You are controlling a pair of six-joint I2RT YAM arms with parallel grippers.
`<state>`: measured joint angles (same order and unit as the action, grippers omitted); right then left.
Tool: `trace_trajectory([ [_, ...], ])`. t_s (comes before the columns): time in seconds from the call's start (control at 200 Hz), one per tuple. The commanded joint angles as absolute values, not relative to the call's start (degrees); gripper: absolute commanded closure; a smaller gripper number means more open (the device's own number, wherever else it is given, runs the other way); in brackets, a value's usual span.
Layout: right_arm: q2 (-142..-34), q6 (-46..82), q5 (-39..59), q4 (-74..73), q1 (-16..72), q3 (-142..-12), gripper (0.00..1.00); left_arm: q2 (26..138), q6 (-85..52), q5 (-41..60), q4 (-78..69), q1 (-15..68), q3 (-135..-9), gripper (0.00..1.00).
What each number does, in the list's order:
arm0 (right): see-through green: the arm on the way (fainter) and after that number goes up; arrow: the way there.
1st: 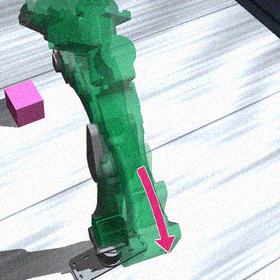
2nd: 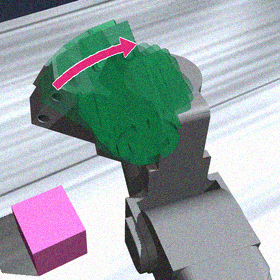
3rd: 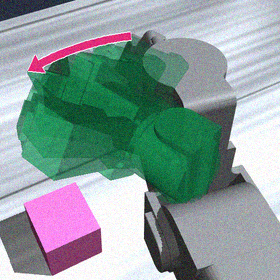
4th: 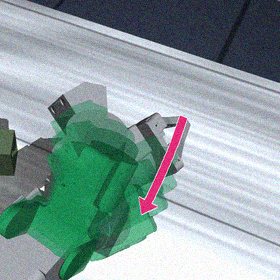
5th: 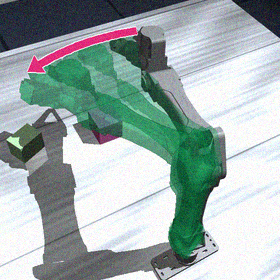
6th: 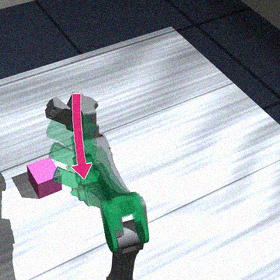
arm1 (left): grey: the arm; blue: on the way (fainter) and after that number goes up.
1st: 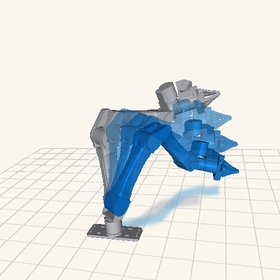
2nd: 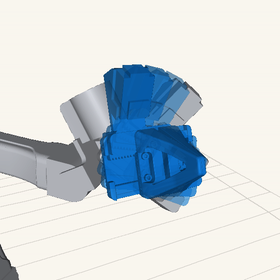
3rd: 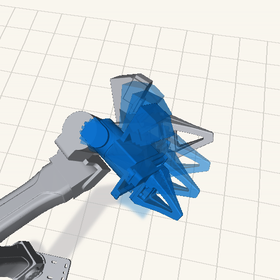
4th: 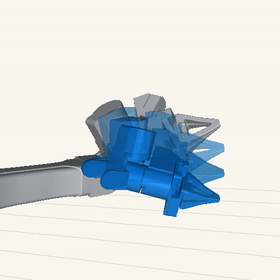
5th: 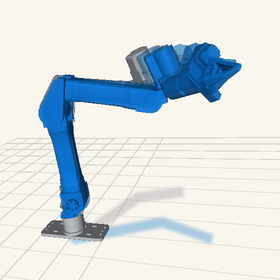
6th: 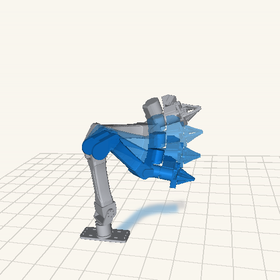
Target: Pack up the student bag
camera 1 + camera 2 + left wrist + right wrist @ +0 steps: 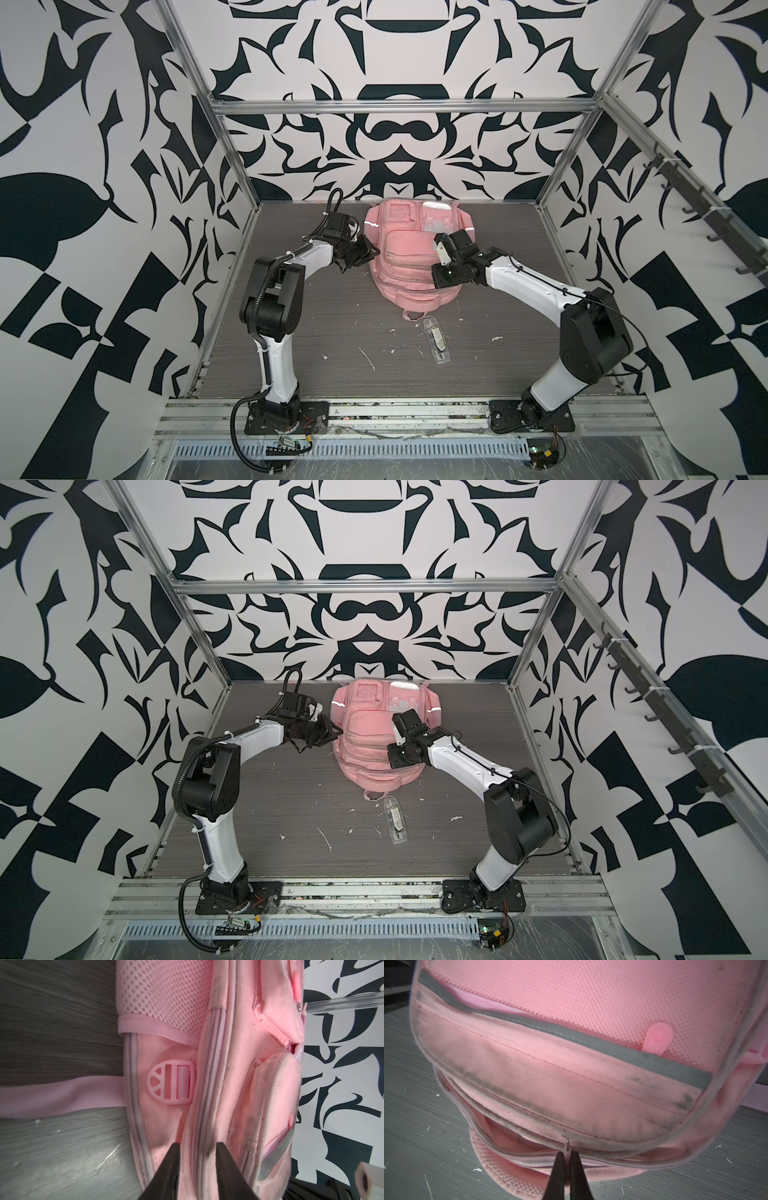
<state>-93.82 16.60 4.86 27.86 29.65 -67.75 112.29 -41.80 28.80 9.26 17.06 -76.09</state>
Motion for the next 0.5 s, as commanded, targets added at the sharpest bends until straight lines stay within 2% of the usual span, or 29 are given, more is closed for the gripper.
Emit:
trace_trajectory([
  [0.0, -93.7, 17.2, 5.6, 28.2, 29.8, -68.4, 1.0, 113.9, -42.4, 30.5, 8.2, 17.3, -77.0, 0.68],
  [0.29, -95.4, 16.4, 7.1, 29.3, 31.3, -70.3, 1.0, 116.3, -43.1, 31.4, 7.9, 18.2, -77.5, 0.71],
  [0.495, -97.6, 16.1, 7.2, 29.7, 34.8, -73.4, 1.0, 115.5, -43.7, 31.7, 7.1, 18.5, -76.8, 0.92],
])
